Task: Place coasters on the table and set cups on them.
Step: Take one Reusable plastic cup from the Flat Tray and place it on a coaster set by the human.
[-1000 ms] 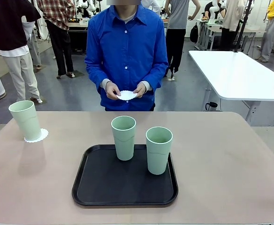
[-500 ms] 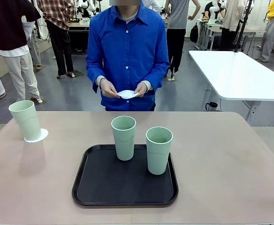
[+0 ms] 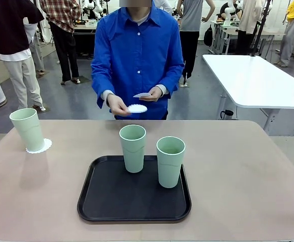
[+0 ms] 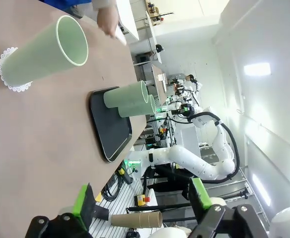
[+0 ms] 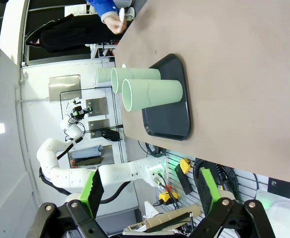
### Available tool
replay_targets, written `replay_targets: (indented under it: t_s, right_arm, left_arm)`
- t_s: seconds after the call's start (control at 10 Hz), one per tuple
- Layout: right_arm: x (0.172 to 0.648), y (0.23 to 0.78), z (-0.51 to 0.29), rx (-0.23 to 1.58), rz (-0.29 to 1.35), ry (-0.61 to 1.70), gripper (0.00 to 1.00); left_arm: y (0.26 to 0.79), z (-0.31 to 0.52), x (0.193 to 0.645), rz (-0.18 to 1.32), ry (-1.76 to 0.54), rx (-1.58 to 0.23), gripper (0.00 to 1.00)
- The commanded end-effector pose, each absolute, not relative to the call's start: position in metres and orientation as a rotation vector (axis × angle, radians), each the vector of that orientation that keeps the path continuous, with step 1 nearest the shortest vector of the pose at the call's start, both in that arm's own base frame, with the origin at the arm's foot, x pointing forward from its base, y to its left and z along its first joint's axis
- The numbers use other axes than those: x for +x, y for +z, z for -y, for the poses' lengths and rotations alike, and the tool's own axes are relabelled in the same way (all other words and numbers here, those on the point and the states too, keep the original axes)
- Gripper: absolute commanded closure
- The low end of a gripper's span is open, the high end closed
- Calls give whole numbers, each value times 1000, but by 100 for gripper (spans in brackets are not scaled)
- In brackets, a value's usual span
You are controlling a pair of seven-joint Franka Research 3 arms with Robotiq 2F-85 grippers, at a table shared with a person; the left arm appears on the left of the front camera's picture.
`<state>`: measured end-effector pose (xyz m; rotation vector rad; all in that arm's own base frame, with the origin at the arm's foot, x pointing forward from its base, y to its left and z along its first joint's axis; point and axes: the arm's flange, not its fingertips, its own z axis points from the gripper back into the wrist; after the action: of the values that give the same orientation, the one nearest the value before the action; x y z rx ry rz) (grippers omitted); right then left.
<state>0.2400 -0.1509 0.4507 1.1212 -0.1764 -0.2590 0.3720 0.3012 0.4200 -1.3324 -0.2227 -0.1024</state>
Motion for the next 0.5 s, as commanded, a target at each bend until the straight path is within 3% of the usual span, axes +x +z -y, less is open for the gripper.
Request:
replay_targets:
  t_s: [0.0,0.4]
  right_arm:
    - [240,450,151,1133,184,-251,0]
    - [240,450,151,1133,184,-251,0]
  left_arm:
    - [421,-302,370,220,-100,-1334,0]
    - [421,-302,370,220,-100,-1334,0]
